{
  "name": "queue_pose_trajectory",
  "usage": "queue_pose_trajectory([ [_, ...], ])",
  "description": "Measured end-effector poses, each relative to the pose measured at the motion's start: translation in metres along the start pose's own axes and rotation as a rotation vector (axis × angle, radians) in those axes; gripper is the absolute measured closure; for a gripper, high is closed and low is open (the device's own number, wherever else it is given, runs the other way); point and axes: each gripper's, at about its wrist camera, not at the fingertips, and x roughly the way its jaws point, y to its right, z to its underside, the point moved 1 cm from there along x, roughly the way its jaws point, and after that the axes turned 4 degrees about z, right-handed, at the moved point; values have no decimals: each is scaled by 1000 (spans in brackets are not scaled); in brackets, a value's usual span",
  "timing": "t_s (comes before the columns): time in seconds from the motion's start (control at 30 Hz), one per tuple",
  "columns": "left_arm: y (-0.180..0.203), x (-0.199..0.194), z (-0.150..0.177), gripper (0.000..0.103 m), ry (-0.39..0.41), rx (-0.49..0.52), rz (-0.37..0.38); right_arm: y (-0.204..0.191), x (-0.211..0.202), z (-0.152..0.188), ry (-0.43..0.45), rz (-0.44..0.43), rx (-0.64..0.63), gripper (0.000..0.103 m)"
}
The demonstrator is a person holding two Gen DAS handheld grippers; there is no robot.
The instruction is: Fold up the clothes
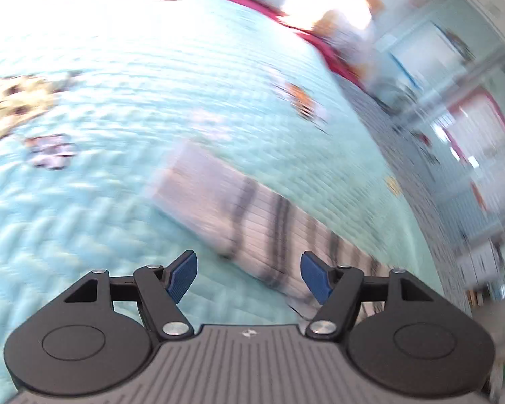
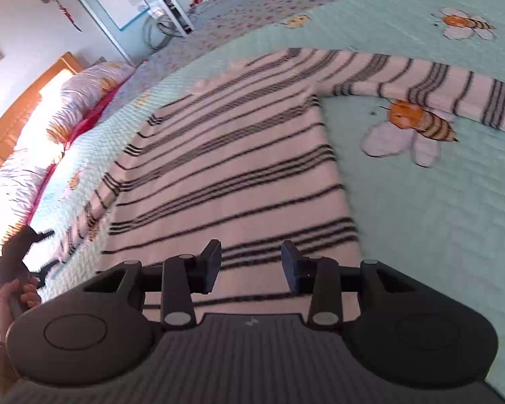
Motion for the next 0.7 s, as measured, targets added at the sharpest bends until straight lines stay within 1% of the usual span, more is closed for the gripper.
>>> queue_pose_trajectory([
  [0.03,-15,-5,-7,33,32,-93,5,-11,6,-4,1,-29,0,59],
  [0.1,-34,-8,-15,33,59,-199,19,-32,20,-5,-15,-90,9,57],
  [0.2,-40,-4,-16,32,66,-238,36,-59,40,-3,-43,-147,12,56],
  [0.33,-43,6,-17,32,59,-297,110,-82,55,5,-62,-201,10,55],
  [0.43,-46,11,-18,31,55,-330,160,-90,62,8,-81,-235,43,53],
  [0.6,-42,21,-17,31,64,-314,197,-93,75,12,-107,-268,95,51],
  [0.7,-41,24,-14,32,95,-316,198,-98,81,15,-126,-282,83,49],
])
